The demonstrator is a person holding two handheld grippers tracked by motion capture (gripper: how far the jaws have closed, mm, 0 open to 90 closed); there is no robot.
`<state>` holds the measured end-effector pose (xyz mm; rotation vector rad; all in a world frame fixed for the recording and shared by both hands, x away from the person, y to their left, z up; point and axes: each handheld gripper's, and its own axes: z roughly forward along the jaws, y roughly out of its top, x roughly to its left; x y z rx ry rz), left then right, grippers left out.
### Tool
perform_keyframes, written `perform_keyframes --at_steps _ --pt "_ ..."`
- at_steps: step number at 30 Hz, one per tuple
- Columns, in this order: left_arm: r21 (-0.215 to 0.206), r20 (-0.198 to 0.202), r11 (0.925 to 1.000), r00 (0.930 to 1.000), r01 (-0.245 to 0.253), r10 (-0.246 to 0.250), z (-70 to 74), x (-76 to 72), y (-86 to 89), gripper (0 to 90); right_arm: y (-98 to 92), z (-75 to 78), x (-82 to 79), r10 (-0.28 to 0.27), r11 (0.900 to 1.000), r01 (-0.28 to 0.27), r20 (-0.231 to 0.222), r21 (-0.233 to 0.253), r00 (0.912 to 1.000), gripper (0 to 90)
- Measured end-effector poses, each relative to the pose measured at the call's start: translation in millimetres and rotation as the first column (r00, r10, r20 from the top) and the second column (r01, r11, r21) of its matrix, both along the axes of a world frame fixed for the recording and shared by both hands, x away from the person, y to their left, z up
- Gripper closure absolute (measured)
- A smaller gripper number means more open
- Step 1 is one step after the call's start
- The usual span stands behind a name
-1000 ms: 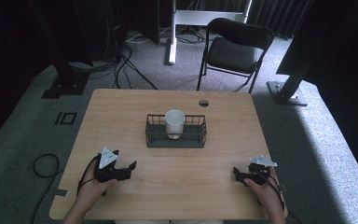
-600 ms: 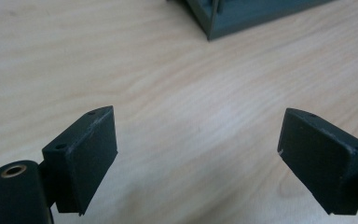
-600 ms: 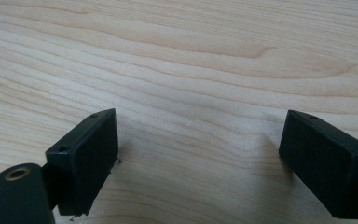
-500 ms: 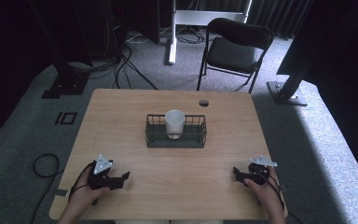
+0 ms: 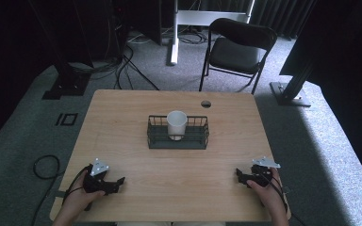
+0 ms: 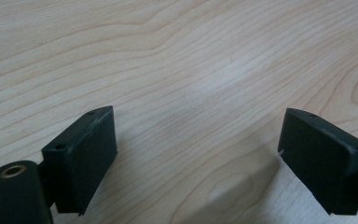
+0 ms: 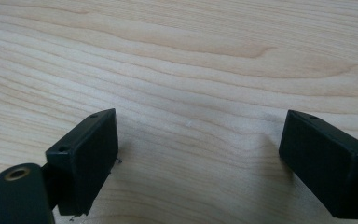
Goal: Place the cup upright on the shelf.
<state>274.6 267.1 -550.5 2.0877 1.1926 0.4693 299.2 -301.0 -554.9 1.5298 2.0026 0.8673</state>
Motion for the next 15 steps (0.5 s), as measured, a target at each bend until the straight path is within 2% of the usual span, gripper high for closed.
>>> perform_keyframes --at_steps 4,8,11,15 --pt "0.01 0.008 1.0 1.0 -0.001 0.001 -0.7 0.3 3.0 11.4 0.0 0.0 0.0 0.0 1.0 0.0 0.0 0.0 1.0 11.3" --pt "0.031 0.011 0.9993 0.9997 0.02 -0.021 -1.2 0.0 3.6 9.9 0.1 0.0 0.0 -0.001 1.0 0.001 -0.001 0.0 1.0 11.3" --pt "0.04 0.004 0.9992 1.0 0.006 -0.007 -1.4 1.3 3.5 7.1 0.0 0.0 0.0 0.0 1.0 0.0 0.0 0.0 1.0 11.3" --pt "0.044 -0.007 0.9982 0.9991 -0.04 0.041 -1.8 3.3 3.8 2.2 0.0 0.0 0.0 0.0 1.0 0.0 0.0 0.0 1.0 11.3"
